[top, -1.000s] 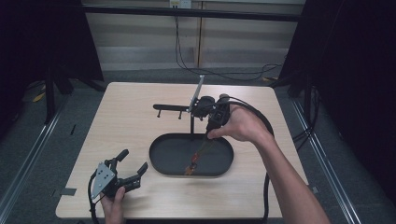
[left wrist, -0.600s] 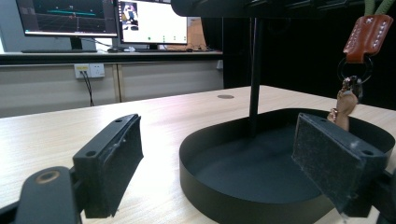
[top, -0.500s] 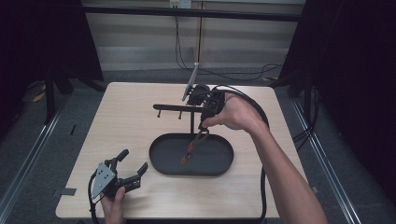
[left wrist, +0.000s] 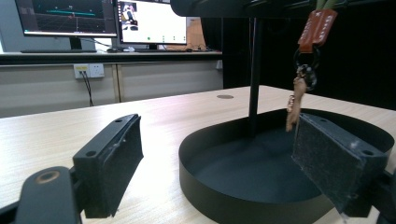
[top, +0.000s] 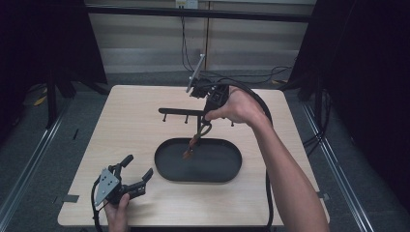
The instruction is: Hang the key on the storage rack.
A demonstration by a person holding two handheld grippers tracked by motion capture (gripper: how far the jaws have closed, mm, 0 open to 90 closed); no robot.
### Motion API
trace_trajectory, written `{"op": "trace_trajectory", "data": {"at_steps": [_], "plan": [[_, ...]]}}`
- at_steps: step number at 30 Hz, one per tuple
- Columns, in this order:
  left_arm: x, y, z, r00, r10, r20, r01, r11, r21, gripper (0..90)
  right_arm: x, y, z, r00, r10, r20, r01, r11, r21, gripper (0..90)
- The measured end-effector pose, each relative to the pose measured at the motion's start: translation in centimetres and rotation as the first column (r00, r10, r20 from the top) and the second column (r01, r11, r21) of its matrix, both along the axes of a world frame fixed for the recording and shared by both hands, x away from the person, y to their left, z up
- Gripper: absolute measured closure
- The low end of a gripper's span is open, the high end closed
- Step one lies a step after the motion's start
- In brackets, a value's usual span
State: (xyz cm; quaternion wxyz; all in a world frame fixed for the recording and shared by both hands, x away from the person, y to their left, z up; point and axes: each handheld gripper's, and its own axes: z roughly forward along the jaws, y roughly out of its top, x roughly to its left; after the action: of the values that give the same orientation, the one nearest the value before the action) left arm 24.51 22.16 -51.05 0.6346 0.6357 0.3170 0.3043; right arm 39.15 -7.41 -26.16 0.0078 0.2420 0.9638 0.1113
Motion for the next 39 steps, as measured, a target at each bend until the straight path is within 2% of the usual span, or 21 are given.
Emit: {"op": "trace_trajectory", "data": {"at_steps": [5,12,14,19,25,35,39], "plan": [[0.0,0.1,0.0,1.0,-0.001,0.003,0.001,0.9999,0.016,15.7,1.0,0.0,-0.6,0.9995,-0.028,0.013,0.028,0.999,-0.017,86.6],[0.0,0.1,0.0,1.0,-0.004,0.001,0.004,0.9999,0.01,15.7,1.9,-0.5,-1.5,0.9994,-0.032,0.011,0.032,0.999,-0.022,86.5],[0.0,0.1,0.0,1.0,-0.004,0.0,0.004,0.9999,0.01,15.7,2.0,-0.5,-1.8,0.9995,-0.023,0.02,0.023,1.0,-0.001,86.5],[0.0,0.1,0.0,1.0,-0.004,0.001,0.004,1.0,0.009,15.7,2.3,-0.5,-1.8,0.9993,-0.031,0.019,0.031,0.999,-0.008,86.5],[0.0,0.1,0.0,1.0,-0.004,0.003,0.004,0.9999,0.012,15.7,2.8,-0.9,-1.8,0.9982,-0.048,0.035,0.048,0.999,0.007,86.3],[0.0,0.1,0.0,1.0,-0.005,0.001,0.005,0.9999,0.01,15.7,2.8,-1.2,-2.0,0.9977,-0.064,0.023,0.063,0.997,0.04,84.9],[0.0,0.1,0.0,1.0,-0.005,0.001,0.005,0.9999,0.012,15.7,2.8,-1.1,-2.1,0.9981,-0.058,0.019,0.057,0.998,0.036,84.3]]}}
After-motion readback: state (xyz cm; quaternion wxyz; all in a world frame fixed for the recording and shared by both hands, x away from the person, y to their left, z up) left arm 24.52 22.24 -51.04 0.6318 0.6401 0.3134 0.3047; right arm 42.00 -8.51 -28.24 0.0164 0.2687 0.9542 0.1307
